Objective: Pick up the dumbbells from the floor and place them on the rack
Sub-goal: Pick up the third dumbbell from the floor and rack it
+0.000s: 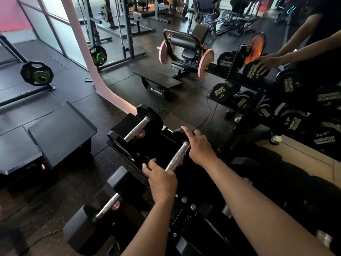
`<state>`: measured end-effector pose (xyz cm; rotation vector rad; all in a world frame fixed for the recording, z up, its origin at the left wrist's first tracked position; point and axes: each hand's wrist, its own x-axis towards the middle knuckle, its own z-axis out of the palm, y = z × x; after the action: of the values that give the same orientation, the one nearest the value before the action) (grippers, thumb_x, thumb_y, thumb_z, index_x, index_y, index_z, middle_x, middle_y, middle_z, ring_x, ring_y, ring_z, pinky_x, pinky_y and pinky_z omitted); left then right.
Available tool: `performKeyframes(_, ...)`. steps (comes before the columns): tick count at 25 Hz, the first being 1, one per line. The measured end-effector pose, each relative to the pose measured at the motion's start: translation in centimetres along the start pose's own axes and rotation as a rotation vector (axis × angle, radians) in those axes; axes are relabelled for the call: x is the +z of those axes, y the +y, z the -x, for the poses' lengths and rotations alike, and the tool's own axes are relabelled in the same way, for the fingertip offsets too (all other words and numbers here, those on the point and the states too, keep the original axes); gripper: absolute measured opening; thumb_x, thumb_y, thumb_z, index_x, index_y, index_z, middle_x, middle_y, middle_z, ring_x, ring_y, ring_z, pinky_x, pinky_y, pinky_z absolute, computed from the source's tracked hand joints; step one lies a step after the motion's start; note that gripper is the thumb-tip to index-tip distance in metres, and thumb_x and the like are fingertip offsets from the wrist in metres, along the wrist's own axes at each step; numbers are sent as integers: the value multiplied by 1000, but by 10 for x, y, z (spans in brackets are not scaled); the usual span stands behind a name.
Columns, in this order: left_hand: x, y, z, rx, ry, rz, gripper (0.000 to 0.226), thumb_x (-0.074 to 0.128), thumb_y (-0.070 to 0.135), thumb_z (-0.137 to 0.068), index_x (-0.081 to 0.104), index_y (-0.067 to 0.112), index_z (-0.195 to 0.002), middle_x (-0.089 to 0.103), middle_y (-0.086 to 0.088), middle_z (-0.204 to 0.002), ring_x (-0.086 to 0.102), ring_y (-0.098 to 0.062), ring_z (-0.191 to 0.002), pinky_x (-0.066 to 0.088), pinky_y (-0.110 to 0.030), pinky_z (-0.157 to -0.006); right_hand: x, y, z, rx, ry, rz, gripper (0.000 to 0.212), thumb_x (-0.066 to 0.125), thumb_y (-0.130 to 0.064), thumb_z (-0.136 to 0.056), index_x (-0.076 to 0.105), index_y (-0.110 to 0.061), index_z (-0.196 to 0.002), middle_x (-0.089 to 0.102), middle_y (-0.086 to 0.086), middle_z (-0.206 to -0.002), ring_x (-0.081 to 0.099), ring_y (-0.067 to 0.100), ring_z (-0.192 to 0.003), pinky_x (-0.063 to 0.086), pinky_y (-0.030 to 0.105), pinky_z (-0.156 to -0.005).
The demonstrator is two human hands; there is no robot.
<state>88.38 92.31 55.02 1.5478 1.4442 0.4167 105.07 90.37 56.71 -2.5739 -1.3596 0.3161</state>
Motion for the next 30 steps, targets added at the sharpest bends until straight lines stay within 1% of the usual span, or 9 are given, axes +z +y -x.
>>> performKeyframes(3, -3, -1, 5, 11, 5, 39, 85, 60, 23, -91, 5, 27, -156, -3, -7, -163, 46, -38, -128, 50, -48, -95, -10, 1, 2, -18, -62, -58, 73, 49, -26, -100, 6, -39, -158, 31, 14, -149, 39, 37, -129, 42, 52, -101)
performKeyframes(6, -2, -1, 21, 8, 32, 123, 107, 62, 55, -87, -22, 39, -151, -11, -10, -164, 20, -42, -145, 32, -55, -108, -30, 17, 16, -26, 21, 7, 73, 44, -49, -99, 4, -37, -159, 34, 8, -152, 38, 34, -135, 36, 52, -104)
performKeyframes(10, 13, 9, 54, 50, 64, 66, 115, 55, 75, -78, -29, 40, -148, -20, -11, -162, -10, -41, -148, 5, -59, -116, -50, 56, 53, 19, 164, 57, 76, 41, -57, -97, 4, -35, -159, 35, 9, -156, 35, 31, -142, 35, 54, -110)
performKeyframes(15, 41, 19, 102, 62, 37, -52, 120, 52, 79, -75, -31, 33, -149, -27, -13, -160, -19, -42, -146, -5, -57, -117, -59, 95, 107, 59, 208, 88, 75, 39, -60, -96, 7, -35, -159, 37, 9, -156, 35, 31, -143, 34, 54, -111)
performKeyframes(19, 64, 15, 137, 68, 6, -89, 121, 54, 79, -74, -31, 33, -148, -27, -13, -160, -19, -43, -146, -4, -58, -117, -55, 117, 144, 77, 199, 85, 71, 39, -59, -96, 11, -39, -159, 35, 6, -157, 33, 29, -145, 30, 55, -113)
performKeyframes(23, 81, -8, 153, 97, -82, -122, 113, 60, 72, -77, -19, 41, -152, -17, -8, -163, -6, -43, -148, 17, -59, -114, -41, 127, 168, 85, 108, 137, 65, 45, -49, -98, 20, -39, -157, 21, 3, -164, 28, 31, -145, 34, 53, -110)
performKeyframes(26, 88, -26, 155, 150, -142, -88, 88, 66, 52, -81, 19, 37, -154, 9, -8, -163, 27, -38, -143, 41, -53, -105, -38, 126, 171, 101, 84, 205, 74, 58, -18, -95, 20, -36, -156, 12, 6, -165, 30, 35, -139, 41, 53, -104)
performKeyframes(28, 90, -28, 154, 172, -101, -96, 59, 64, 45, -78, 49, 30, -133, 33, -8, -148, 49, -33, -124, 51, -49, -93, -37, 123, 170, 101, 106, 260, 82, 62, -7, -90, 21, -35, -155, 16, 8, -163, 35, 36, -136, 45, 52, -100)
performKeyframes(30, 89, -24, 154, 162, -90, -103, 40, 62, 43, -74, 55, 29, -110, 42, -3, -131, 56, -29, -108, 55, -46, -83, -35, 122, 170, 99, 133, 293, 85, 65, -4, -87, 23, -34, -154, 19, 7, -161, 38, 36, -133, 47, 52, -97)
